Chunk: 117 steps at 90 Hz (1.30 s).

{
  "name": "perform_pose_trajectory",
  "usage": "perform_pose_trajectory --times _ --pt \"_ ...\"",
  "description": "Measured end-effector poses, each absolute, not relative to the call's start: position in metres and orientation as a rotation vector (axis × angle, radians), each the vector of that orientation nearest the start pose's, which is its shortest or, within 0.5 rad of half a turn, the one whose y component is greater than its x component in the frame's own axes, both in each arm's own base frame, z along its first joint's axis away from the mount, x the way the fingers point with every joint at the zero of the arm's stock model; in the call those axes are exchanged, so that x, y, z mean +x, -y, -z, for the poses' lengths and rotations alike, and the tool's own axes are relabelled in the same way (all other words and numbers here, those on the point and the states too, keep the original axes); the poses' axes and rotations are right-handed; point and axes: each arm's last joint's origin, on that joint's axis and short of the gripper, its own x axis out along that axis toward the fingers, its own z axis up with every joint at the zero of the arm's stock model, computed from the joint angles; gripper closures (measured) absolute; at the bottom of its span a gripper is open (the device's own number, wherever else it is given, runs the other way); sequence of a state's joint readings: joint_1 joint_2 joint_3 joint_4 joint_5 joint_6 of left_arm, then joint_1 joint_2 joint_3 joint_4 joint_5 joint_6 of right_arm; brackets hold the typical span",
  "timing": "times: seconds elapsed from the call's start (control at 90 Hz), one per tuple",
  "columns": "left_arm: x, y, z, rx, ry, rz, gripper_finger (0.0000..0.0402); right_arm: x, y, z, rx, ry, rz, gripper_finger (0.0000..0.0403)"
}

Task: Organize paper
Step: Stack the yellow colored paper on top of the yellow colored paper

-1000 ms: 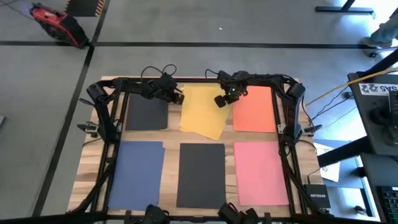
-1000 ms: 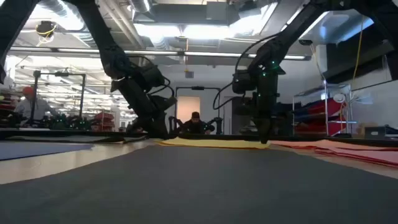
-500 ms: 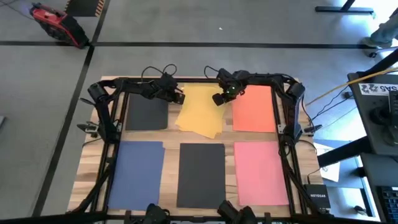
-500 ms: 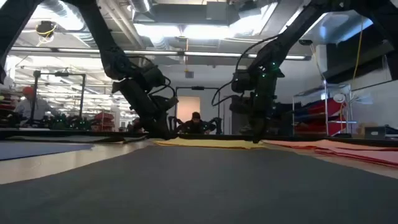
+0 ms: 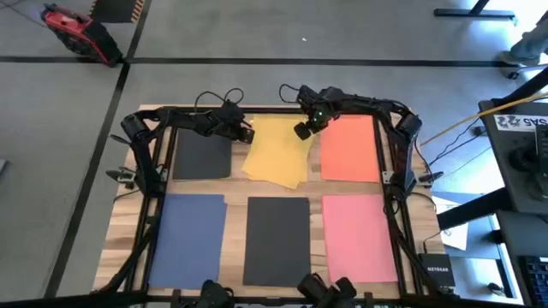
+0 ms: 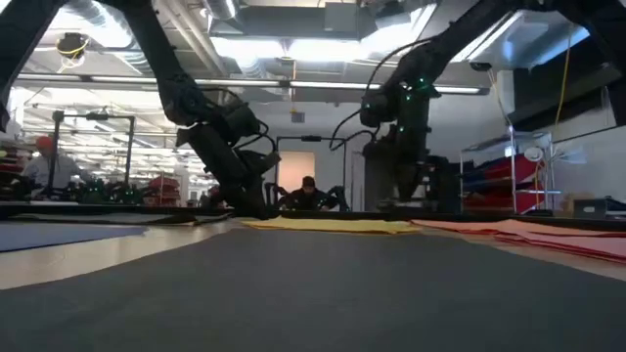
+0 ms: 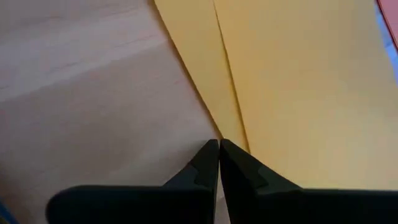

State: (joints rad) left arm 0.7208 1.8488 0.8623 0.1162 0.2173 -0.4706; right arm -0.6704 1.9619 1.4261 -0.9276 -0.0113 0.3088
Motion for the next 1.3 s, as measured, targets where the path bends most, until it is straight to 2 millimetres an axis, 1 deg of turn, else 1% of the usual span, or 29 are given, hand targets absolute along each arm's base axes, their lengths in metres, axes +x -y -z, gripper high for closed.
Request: perform_pose_trajectory --times 0.133,0.244,0.344,0.544,0.789,1.111,1.3 --pt "0.259 -0.219 -0.113 -0.835 -0.669 -0.655 0.0402 0.289 0.227 -0.157 0.765 -1.39 0.749 0.0403" --pt "0.259 -0.219 -0.113 -0.836 -0.67 -0.652 0.0402 0.291 0.23 -0.142 0.771 -1.402 0.751 0.0403" --pt "0.259 -0.219 -0.113 -0.834 -0.671 -0.648 0.0402 0.293 0.234 -0.138 0.796 -1.383 0.741 0.0403" --pt "0.259 -0.219 -0.113 -0.832 -0.674 -0.646 0.0402 0.294 0.24 -0.137 0.803 -1.353 0.764 0.0403" --pt "0.259 -0.219 -0.113 -0.812 -0.679 -0.638 0.0402 0.293 0.256 -0.14 0.827 -1.252 0.766 0.0403" --pt "0.259 -0.219 -0.112 -0.791 -0.686 -0.629 0.0402 0.297 0.265 -0.141 0.81 -1.156 0.733 0.0403" --pt "0.259 -0.219 -0.112 -0.79 -0.686 -0.629 0.0402 0.293 0.271 -0.141 0.825 -1.138 0.737 0.0403"
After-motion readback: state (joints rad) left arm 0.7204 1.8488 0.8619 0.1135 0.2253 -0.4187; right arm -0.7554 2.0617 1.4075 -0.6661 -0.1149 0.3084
